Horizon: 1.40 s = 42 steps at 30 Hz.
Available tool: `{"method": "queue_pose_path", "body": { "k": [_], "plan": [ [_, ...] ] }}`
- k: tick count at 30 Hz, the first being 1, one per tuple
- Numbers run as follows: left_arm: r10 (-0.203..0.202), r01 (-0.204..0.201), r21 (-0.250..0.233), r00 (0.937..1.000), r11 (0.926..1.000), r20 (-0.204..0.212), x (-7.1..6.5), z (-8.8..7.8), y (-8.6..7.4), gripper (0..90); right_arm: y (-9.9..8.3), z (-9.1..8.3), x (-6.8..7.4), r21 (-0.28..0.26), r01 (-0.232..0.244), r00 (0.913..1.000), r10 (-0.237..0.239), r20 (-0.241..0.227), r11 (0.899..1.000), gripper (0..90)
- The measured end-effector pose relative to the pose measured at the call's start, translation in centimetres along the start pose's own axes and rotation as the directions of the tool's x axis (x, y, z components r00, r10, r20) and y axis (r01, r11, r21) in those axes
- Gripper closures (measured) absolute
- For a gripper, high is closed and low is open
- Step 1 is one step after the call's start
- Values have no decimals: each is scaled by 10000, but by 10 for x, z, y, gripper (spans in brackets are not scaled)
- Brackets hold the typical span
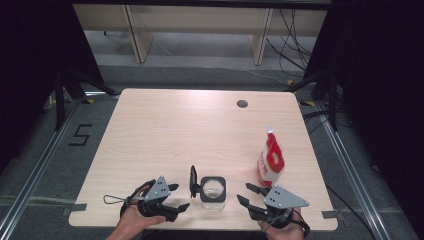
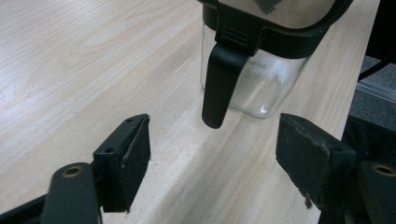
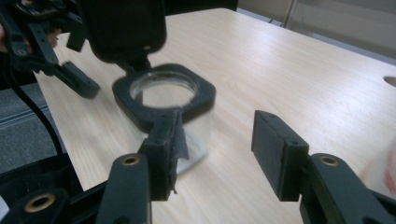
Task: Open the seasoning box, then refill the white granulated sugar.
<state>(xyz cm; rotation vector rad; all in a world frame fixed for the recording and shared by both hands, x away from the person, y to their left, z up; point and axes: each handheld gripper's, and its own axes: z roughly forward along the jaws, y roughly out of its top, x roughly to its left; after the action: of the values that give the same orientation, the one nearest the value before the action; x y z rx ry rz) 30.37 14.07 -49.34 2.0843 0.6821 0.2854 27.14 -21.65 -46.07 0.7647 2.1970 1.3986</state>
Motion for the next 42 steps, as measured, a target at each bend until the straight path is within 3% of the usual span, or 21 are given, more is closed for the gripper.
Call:
{"method": "queue_pose_path", "body": {
  "k": [4,5,10,13,15,17,18,22,24,25,27,28,30,31,32,35,36,37,39,40,42],
  "plan": [
    [-120,121,-68,9999,9999,19,-1,-1,-1,218,-6,-7,-2,138,-315,9995,315,37,9994,501],
    [-320,324,-172,9993,9993,192,-2,-1,-1,215,-9,-10,-5,150,-321,9994,319,127,9994,490],
    [-227,231,-251,9996,9994,169,-4,-4,0,208,-15,-14,-5,284,-467,9984,458,318,9985,474],
    [-221,220,-170,9998,9996,-31,-1,-5,-1,202,-20,-18,-6,414,-728,9969,714,346,9965,466],
    [-362,361,-201,9993,9991,-39,0,-4,-1,200,-21,-20,-8,494,-500,9980,480,422,9975,466],
    [-521,520,-235,9986,9984,-62,0,-3,-2,194,-23,-21,-9,483,-605,9971,582,481,9970,466],
    [-427,425,-132,9990,9990,-136,1,-4,-2,191,-24,-23,-9,696,-770,9958,732,555,9946,466],
    [-278,277,-190,9996,9994,-78,3,-2,-2,181,-27,-25,-12,653,-904,9943,863,631,9938,462],
    [-660,657,-138,9976,9977,-204,2,-1,-4,180,-29,-28,-14,655,-954,9933,907,721,9933,462],
    [-478,479,41,9984,9988,-286,4,-2,-5,180,-29,-29,-14,664,-1022,9920,967,806,9926,462],
    [-548,548,-5,9980,9985,-319,4,-1,-6,180,-31,-31,-15,775,-996,9919,929,868,9920,462],
    [-421,422,12,9984,9991,-390,5,-2,-7,180,-31,-33,-13,834,-1285,9872,1194,1062,9882,462],
    [-421,422,15,9985,9991,-362,5,-2,-7,180,-33,-35,-16,877,-1192,9874,1088,1148,9890,462],
    [-255,267,299,9989,9992,-400,6,-3,-7,180,-33,-36,-16,867,-1232,9858,1119,1248,9886,460],
    [-393,398,100,9984,9992,-402,4,-1,-8,180,-34,-36,-17,804,-1326,9849,1223,1224,9879,458],
    [-307,314,179,9988,9993,-381,3,0,-9,180,-36,-38,-20,918,-1433,9803,1286,1497,9854,451],
    [-398,402,111,9986,9991,-340,2,1,-9,180,-36,-39,-17,945,-1973,9710,1812,1563,9758,446],
    [-289,292,102,9990,9995,-333,2,1,-8,180,-37,-39,-21,1015,-1691,9762,1524,1544,9804,441],
    [-377,381,115,9986,9992,-362,2,0,-9,180,-38,-39,-22,953,-1754,9737,1584,1636,9799,430],
    [-210,220,236,9989,9995,-424,4,0,-8,180,-38,-41,-24,978,-2006,9638,1784,1983,9748,401],
    [-366,371,144,9986,9992,-384,4,1,-8,179,-40,-42,-29,881,-2032,9580,1794,2238,9752,374]
  ]
}}
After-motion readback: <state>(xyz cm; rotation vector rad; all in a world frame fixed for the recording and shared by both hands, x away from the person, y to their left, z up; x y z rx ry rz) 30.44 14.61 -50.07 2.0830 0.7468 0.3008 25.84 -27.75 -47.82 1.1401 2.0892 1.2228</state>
